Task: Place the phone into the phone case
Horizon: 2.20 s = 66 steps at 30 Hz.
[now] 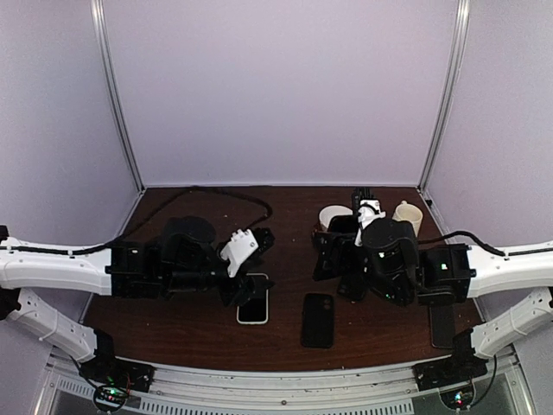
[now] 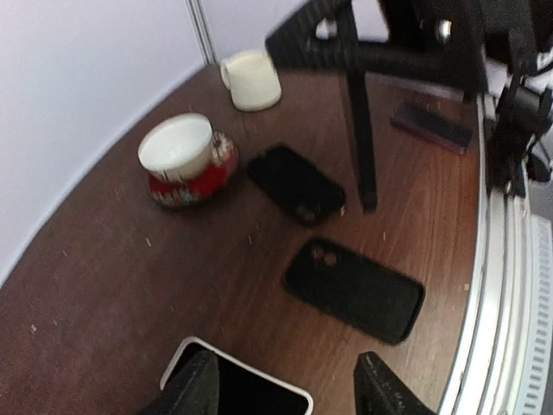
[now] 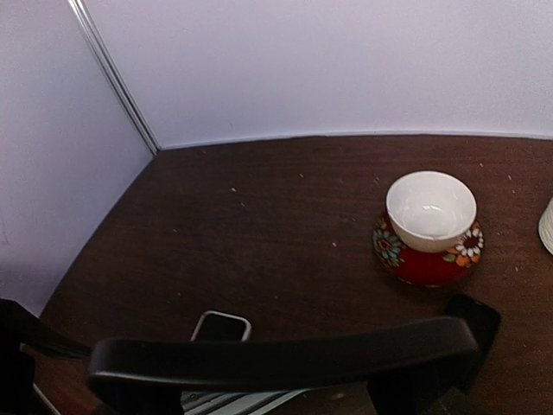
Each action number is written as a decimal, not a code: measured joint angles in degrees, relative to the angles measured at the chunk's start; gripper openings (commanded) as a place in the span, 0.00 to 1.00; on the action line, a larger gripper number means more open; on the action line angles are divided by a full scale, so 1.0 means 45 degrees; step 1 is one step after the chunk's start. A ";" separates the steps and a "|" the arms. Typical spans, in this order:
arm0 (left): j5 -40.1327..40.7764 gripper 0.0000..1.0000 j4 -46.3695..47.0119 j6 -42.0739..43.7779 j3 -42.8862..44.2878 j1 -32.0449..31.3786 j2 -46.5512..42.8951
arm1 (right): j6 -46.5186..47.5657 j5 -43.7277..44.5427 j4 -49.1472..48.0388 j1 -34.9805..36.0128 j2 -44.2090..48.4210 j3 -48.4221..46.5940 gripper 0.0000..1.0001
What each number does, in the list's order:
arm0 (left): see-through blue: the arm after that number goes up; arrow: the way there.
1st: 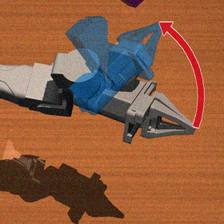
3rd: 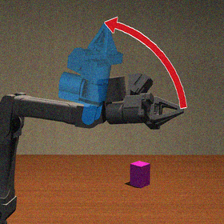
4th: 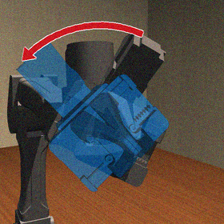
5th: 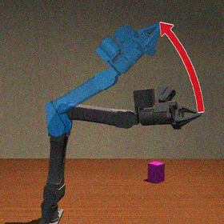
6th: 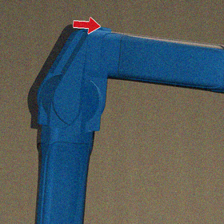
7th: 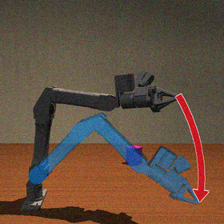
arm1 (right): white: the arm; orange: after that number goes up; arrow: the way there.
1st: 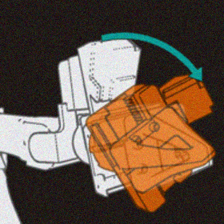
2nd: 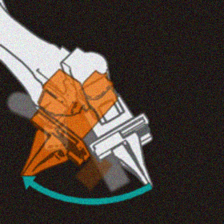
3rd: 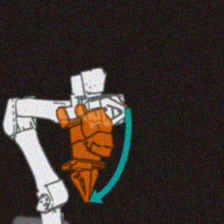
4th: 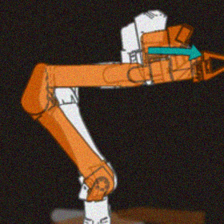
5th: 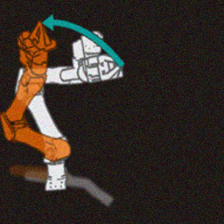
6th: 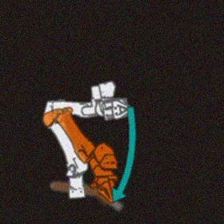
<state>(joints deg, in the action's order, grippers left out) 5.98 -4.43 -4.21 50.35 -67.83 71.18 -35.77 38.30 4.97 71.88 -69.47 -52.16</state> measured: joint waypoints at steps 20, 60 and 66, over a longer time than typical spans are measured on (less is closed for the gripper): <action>0.0277 0.20 -0.3589 0.1889 0.3555 -0.1273 0.8330 | -0.2783 -0.4430 -0.1127 -0.3381 -0.2812 0.3492 0.43; 0.3682 0.60 -0.2943 -0.3424 -0.1418 0.0481 0.0748 | -0.3818 -0.1307 0.4216 0.0782 -0.5911 -0.1792 0.29; 0.4129 0.61 -0.2351 -0.4235 -0.1734 0.0481 0.0505 | -0.4153 -0.0981 0.4031 0.0821 -0.6110 -0.1792 0.29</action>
<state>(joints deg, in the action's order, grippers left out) 24.56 -15.00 -23.27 42.54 -65.67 73.45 -54.46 33.89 23.11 75.57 -96.97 -60.23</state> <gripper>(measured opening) 0.601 0.724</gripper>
